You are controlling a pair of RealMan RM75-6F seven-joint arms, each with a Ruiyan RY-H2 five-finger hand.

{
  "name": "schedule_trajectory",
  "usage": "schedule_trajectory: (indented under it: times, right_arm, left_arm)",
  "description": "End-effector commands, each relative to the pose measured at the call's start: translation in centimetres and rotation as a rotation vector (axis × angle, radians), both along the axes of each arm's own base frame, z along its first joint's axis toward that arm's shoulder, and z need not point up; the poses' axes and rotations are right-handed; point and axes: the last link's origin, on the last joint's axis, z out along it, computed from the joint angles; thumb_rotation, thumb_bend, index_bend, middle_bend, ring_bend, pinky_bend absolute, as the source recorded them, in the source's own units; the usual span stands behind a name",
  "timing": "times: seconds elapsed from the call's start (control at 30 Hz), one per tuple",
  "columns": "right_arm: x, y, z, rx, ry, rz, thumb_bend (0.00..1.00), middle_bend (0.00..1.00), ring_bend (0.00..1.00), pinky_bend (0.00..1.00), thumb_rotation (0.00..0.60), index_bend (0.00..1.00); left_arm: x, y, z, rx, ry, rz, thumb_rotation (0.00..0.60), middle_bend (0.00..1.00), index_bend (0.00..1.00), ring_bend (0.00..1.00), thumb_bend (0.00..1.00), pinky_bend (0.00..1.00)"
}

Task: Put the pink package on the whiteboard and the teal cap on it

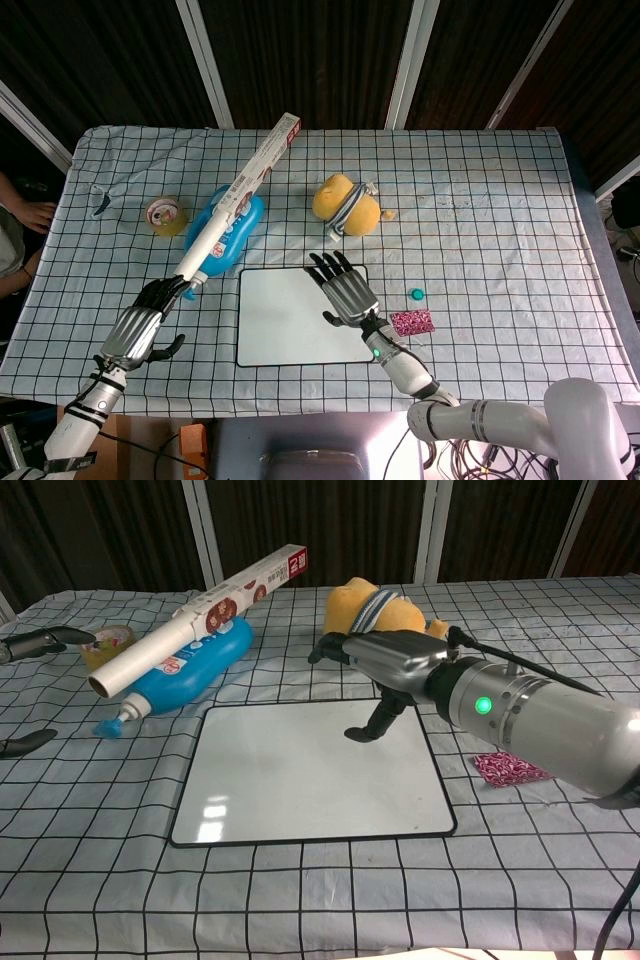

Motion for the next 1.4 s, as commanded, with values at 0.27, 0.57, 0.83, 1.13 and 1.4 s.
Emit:
schedule_trajectory:
  times: [0.27,0.57,0.83,1.13,1.4]
  right_arm:
    - [-1.7,1.5,2.8,0.004,0.001,-0.013,0.22,0.00,0.00,0.00,0.600,0.12]
    - [-10.2,3.9,9.5,-0.012,0.201,-0.053,0.22,0.00,0.00,0.00,0.600,0.16]
    - [-15.6,4.5,11.0,0.096,0.326,-0.167,0.22,0.00,0.00,0.00,0.600,0.16]
    - [-16.4,3.5,9.1,0.135,0.345,-0.181,0.22,0.00,0.00,0.00,0.600,0.15]
    - [-16.1,3.0,7.9,0.154,0.350,-0.182,0.22,0.00,0.00,0.00,0.600,0.22]
  left_arm:
    - [-1.5,-1.6,0.7,-0.005,0.103,0.029,0.600,0.00,0.00,0.00,0.37,0.01]
    - [-4.5,-8.8,3.3,0.114,0.240,0.025,0.600,0.00,0.00,0.00,0.36,0.01]
    - [-6.1,-12.7,2.9,0.149,0.259,0.029,0.600,0.00,0.00,0.00,0.36,0.00]
    - [-6.7,-12.9,2.9,0.158,0.275,0.066,0.600,0.00,0.00,0.00,0.36,0.00]
    - [-7.0,-13.0,2.9,0.153,0.278,0.093,0.600,0.00,0.00,0.00,0.36,0.00]
